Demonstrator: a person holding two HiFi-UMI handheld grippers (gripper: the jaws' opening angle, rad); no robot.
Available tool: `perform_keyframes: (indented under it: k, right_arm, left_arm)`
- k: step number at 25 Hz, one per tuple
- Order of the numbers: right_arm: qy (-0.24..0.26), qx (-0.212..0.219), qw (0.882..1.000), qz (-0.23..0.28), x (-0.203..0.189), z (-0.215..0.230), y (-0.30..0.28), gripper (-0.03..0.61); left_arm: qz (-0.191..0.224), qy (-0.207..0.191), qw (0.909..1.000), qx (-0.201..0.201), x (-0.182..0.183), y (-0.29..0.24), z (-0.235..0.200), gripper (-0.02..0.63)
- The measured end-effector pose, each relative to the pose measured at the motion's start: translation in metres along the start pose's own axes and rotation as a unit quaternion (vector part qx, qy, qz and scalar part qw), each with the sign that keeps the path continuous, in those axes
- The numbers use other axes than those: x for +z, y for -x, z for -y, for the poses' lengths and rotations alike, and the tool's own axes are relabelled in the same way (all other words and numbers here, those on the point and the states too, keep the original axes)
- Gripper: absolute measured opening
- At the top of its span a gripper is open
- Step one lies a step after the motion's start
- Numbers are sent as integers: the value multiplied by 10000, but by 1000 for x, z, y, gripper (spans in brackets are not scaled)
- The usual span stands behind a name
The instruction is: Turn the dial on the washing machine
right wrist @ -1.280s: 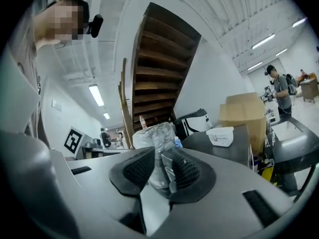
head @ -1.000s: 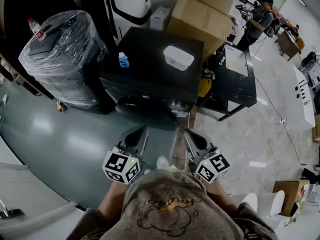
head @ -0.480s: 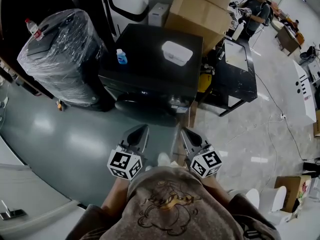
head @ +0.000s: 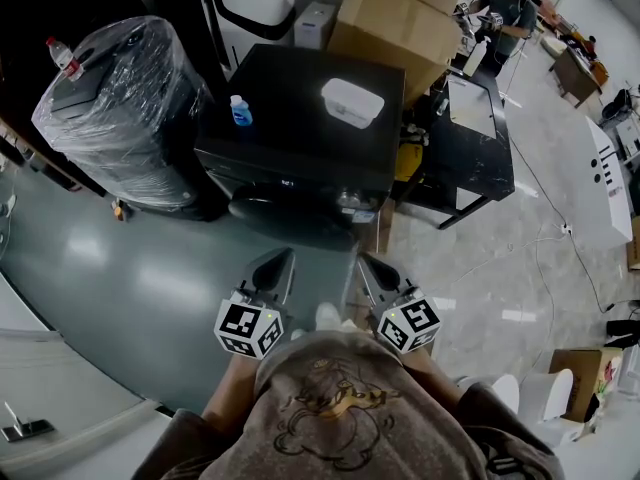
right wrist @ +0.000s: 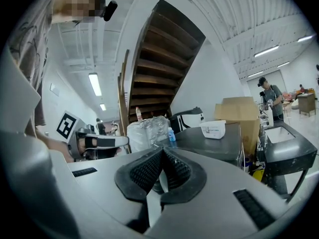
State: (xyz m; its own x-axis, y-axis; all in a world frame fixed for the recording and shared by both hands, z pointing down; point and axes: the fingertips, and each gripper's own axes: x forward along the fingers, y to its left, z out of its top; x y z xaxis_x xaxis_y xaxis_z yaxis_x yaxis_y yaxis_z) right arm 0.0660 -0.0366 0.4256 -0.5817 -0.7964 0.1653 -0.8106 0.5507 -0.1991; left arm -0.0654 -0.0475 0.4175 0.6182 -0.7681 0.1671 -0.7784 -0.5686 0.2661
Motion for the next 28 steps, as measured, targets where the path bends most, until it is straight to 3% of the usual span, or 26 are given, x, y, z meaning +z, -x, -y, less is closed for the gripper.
perform_keyframes:
  k: [28]
  right_arm:
    - [42,12,10000,-32,2,1,-7,0]
  left_arm:
    - [-27,63,9999,153,0,4,-3,-2]
